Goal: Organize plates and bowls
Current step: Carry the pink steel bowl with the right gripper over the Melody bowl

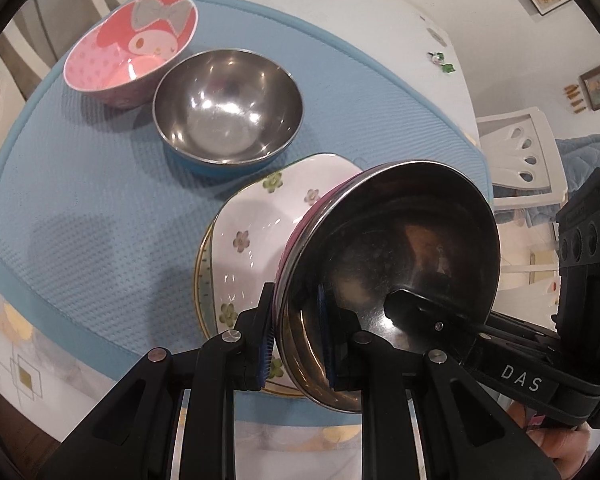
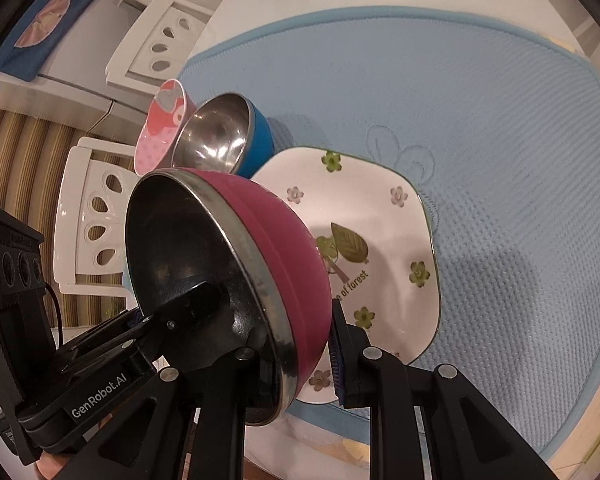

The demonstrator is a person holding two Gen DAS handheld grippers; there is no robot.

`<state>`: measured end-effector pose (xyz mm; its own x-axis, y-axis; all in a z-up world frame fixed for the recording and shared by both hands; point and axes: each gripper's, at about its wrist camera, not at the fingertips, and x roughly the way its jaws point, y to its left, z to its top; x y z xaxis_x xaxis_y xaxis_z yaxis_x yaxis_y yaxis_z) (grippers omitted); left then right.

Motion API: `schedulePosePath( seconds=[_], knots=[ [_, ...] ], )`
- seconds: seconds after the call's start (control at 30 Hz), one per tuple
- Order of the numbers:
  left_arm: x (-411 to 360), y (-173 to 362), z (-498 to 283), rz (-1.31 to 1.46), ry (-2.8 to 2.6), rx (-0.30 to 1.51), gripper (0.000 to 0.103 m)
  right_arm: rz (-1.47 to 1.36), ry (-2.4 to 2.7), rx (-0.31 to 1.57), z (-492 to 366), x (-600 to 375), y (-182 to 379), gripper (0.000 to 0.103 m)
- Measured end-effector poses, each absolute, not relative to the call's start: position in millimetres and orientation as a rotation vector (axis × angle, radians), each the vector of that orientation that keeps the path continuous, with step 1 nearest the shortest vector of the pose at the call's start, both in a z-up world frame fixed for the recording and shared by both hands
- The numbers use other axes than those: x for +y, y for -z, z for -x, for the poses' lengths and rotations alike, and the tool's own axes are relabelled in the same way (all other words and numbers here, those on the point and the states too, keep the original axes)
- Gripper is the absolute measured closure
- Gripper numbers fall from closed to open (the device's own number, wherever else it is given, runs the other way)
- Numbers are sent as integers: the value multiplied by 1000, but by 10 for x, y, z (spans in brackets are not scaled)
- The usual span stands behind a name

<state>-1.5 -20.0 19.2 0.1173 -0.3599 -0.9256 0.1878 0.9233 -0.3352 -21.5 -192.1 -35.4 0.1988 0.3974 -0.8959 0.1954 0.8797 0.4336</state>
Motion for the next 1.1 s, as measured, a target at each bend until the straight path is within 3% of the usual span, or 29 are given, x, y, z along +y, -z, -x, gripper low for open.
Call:
schedulePosePath(
  seconds=[0.67,1.1],
  knots=[
    [-18,-323,-71,218,283,1356,87,-476,-276,1399,-120,-1736,300,85],
    [689,-709,-999,322,270,1284,87,-457,-277,1327,-1033,-1097,-200,85]
  ],
)
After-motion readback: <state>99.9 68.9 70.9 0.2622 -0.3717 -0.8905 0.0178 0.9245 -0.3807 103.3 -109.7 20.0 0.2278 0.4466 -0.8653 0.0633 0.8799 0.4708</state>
